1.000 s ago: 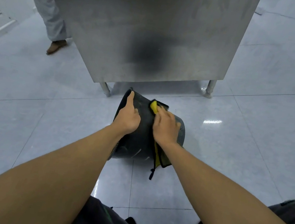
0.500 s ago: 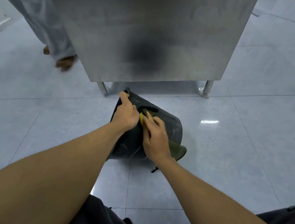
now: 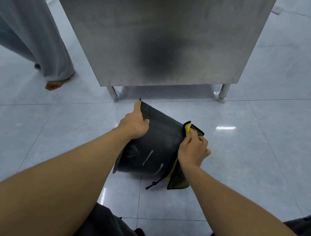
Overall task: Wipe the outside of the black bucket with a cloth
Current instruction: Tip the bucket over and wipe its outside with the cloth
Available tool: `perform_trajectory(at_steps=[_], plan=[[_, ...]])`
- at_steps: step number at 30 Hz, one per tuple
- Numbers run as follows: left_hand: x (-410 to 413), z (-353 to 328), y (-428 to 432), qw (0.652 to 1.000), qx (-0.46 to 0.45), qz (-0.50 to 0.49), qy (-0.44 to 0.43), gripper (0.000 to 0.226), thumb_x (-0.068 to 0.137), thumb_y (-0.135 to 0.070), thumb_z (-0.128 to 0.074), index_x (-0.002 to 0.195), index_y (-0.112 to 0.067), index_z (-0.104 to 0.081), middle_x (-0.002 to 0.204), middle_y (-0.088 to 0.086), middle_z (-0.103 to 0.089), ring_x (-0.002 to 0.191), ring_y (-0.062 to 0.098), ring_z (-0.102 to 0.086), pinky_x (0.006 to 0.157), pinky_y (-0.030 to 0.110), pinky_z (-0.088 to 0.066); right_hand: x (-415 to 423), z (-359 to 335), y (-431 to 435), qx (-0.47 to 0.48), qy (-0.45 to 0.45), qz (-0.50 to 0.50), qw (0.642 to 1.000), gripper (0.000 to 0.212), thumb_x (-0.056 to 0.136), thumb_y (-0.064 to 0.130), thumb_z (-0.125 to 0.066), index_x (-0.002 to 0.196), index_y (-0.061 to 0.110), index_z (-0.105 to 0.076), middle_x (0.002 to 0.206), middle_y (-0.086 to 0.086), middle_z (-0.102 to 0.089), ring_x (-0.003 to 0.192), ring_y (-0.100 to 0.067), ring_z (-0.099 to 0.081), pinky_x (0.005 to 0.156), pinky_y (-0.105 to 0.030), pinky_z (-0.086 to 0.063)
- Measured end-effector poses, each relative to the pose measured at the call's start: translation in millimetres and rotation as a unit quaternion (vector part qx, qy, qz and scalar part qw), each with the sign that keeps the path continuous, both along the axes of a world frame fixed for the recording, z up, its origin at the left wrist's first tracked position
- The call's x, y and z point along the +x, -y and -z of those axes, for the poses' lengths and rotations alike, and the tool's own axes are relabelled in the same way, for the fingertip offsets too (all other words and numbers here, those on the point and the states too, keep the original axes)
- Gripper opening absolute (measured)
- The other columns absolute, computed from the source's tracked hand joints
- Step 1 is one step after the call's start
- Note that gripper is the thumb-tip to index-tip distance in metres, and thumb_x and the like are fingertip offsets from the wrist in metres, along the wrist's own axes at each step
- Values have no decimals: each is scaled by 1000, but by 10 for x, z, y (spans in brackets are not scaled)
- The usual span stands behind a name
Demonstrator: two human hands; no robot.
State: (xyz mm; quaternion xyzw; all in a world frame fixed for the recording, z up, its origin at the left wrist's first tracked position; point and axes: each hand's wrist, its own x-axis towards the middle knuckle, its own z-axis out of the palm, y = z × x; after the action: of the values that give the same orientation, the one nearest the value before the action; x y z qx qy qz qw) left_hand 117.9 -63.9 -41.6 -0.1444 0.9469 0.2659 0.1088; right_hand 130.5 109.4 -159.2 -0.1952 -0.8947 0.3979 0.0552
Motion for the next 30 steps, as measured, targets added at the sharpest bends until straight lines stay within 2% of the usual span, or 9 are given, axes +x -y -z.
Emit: perform_trajectory(at_steps=[4, 8, 11, 16, 18, 21, 24, 26, 30], plan=[[5, 33, 3, 999, 34, -29, 22, 78, 102, -23, -45, 159, -21, 8, 134, 21, -56, 98, 26, -53, 81, 33, -42, 5, -92, 302, -65, -103, -123, 985, 35, 105, 23, -47, 137, 24, -60, 129, -12, -54, 115, -29, -50, 102, -38, -43], [-88, 39, -24, 988, 107, -113, -11, 81, 93, -15, -57, 155, -6, -5, 143, 22, -45, 125, 35, -51, 90, 34, -48, 53, -238, 614, -85, -199, -287, 933, 39, 103, 15, -51, 141, 20, -57, 125, -12, -56, 111, -27, -53, 102, -40, -46], [-139, 46, 7, 982, 110, -148, -40, 70, 83, -7, -65, 140, 0, -25, 133, 21, -46, 119, 35, -53, 94, 40, -53, 131, -107, 541, -8, -255, -310, 916, 44, 101, 9, -52, 145, 10, -51, 132, -14, -59, 113, -31, -53, 98, -46, -49], [-142, 81, 59, 988, 73, -124, -50, 40, 88, -13, -63, 126, -5, -52, 123, 19, -59, 109, 35, -59, 89, 41, -56, 481, 307, 350, 143, -300, -373, 866, 54, 99, 10, -55, 151, 11, -42, 159, -10, -39, 125, -36, -48, 105, -46, -46], [-121, 87, 37, 993, 63, -89, -44, 41, 92, -18, -59, 132, -10, -52, 125, 16, -61, 110, 36, -59, 92, 43, -54, 477, 309, 350, 138, -293, -364, 873, 57, 96, 8, -59, 151, 11, -43, 159, -9, -39, 127, -35, -47, 105, -47, -48], [-75, 100, 38, 995, 76, -60, 5, 70, 93, -21, -50, 156, -29, -21, 125, 5, -53, 103, 31, -57, 86, 38, -52, 319, 193, 401, 116, -273, -341, 892, 52, 97, 7, -52, 149, 7, -44, 156, -13, -43, 125, -36, -47, 103, -49, -48], [-66, 71, 18, 980, 169, -87, 52, 79, 94, -20, -44, 157, -40, -1, 124, 6, -52, 86, 23, -60, 78, 40, -57, 157, 25, 443, 69, -232, -313, 919, 51, 99, 6, -51, 149, 8, -43, 154, -12, -45, 129, -34, -44, 107, -49, -44], [-93, 72, -6, 977, 189, -89, 47, 83, 96, -15, -44, 158, -37, 7, 126, 6, -49, 84, 20, -58, 82, 43, -57, 90, -40, 433, 65, -220, -292, 928, 50, 100, 8, -51, 149, 11, -45, 155, -10, -44, 131, -32, -42, 109, -47, -42], [-177, 88, 8, 974, 182, -128, -33, 70, 95, -10, -50, 155, -19, -14, 133, 14, -53, 105, 29, -58, 92, 44, -56, 252, 158, 332, 115, -265, -301, 909, 47, 99, 7, -51, 146, 6, -49, 155, -13, -44, 127, -34, -47, 106, -45, -44]])
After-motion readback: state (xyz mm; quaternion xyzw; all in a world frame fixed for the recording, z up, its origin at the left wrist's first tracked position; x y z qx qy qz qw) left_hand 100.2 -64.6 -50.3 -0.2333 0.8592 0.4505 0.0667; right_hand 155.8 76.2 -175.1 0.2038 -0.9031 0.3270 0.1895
